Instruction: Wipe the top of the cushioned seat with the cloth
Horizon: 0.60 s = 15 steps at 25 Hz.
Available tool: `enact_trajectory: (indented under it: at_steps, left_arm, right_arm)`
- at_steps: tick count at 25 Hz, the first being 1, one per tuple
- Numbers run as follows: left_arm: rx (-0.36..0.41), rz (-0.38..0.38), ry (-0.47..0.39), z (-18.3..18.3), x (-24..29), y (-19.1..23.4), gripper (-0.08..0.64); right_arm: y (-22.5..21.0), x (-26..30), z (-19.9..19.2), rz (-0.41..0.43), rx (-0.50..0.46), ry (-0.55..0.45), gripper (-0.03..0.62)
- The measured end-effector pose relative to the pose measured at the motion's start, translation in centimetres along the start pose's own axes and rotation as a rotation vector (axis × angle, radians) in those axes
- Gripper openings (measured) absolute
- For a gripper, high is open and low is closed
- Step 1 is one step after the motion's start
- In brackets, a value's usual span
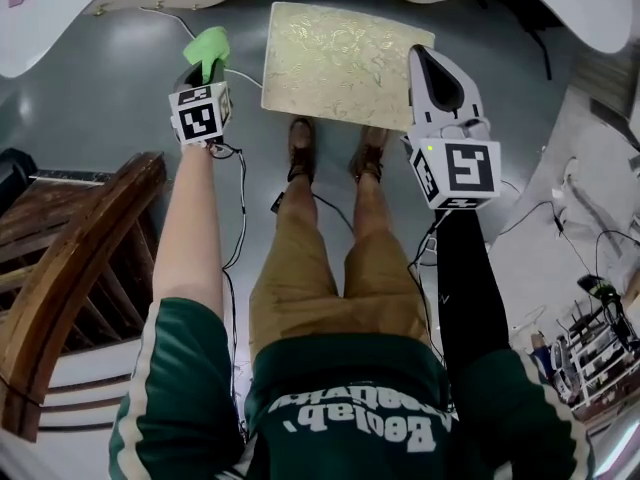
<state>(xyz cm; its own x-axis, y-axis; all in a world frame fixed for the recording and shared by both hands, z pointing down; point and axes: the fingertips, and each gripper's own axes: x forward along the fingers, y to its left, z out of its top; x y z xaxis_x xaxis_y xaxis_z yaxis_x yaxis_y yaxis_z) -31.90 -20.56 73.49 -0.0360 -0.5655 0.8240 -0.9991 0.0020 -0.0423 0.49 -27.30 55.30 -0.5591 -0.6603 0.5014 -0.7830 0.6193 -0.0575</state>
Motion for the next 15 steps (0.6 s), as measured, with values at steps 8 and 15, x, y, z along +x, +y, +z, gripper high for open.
enact_trajectory:
  at_steps: [8, 15]
  left_arm:
    - [0.088, -0.104, -0.185, 4.3, -6.7, -6.1, 0.078]
    - [0.151, -0.32, -0.277, 7.6, -9.5, -20.6, 0.078]
  right_arm:
    - [-2.9, -2.3, -0.8, -0.082, 0.024, 0.005, 0.009]
    - [-6.5, -5.0, -1.7, -0.139, 0.053, -0.005, 0.008]
